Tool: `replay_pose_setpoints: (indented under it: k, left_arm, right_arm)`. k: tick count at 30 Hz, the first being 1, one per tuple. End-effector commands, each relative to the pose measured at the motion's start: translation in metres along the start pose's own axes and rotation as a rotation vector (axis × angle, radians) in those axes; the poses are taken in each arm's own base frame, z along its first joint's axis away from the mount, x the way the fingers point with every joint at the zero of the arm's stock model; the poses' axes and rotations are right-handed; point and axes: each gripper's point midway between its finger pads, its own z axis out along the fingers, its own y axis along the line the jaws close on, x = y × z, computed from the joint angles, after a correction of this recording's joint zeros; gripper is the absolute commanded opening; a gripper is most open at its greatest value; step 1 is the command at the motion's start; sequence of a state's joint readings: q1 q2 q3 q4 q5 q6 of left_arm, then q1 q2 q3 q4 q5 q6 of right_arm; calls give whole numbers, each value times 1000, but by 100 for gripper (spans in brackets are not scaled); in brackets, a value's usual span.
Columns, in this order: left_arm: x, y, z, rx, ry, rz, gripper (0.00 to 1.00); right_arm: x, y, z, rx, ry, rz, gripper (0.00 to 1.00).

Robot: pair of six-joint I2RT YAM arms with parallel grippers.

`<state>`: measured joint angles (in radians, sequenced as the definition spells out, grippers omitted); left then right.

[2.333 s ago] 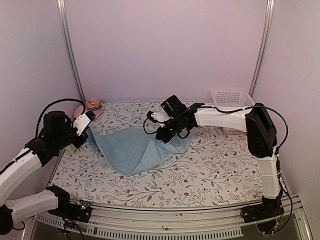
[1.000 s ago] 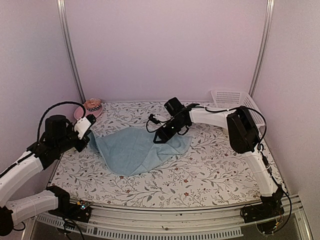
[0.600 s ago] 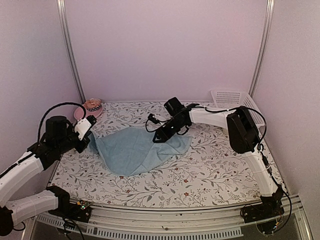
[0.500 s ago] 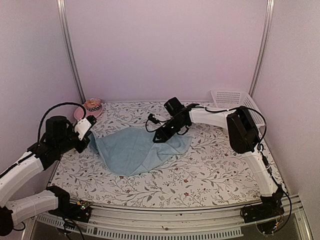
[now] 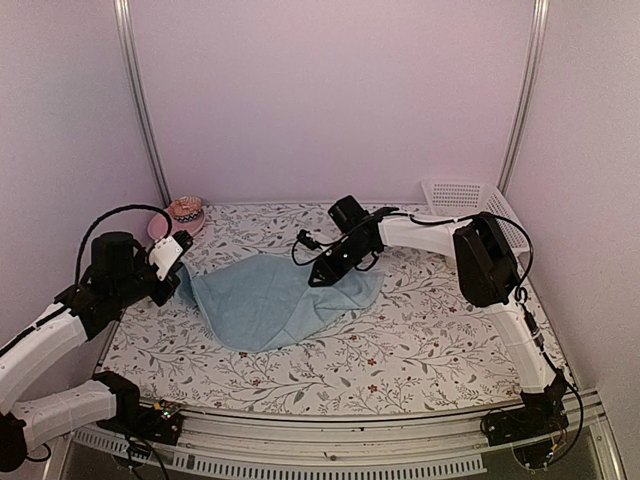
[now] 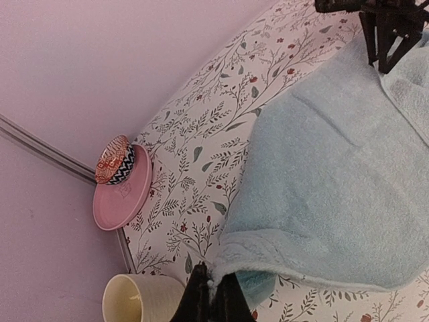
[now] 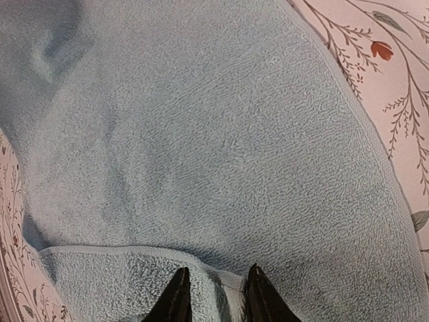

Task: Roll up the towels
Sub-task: Pick up the towel from the center of the board, then flatten out the towel at the center of the board.

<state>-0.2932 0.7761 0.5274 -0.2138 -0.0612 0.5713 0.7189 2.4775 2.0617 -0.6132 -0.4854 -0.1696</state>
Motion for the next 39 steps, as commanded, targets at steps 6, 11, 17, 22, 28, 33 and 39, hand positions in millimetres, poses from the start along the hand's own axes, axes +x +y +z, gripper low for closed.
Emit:
replay_pose_setpoints:
  k: [6,11,17,22,28,33,39]
  left_arm:
    - [1,1,1,-3,-5,-18,0]
    - [3,0,4,1,4,-11,0]
    - [-1,4,6,11,23,25,0]
    - [-13,20,-2,28,28,82,0]
    - [-30,42,-18,102,0,136,0]
    - [-44,69,-32,87,-29,82,0]
    - [-88,86,-80,14,-188,67,0]
  right_arm:
    - [2,6,3,-32,10,1,7]
    - [-6,12,-11,-30,-10,-17,2]
    - [-27,20,-74,108,-94,-70,2]
    - [-33,18,-166,378,-220,-74,2]
    - [-10,33,-283,628,-384,-30,2]
    - [6,75,-353,635,-573,-71,2]
    - [20,141,-418,545,-840,-174,2]
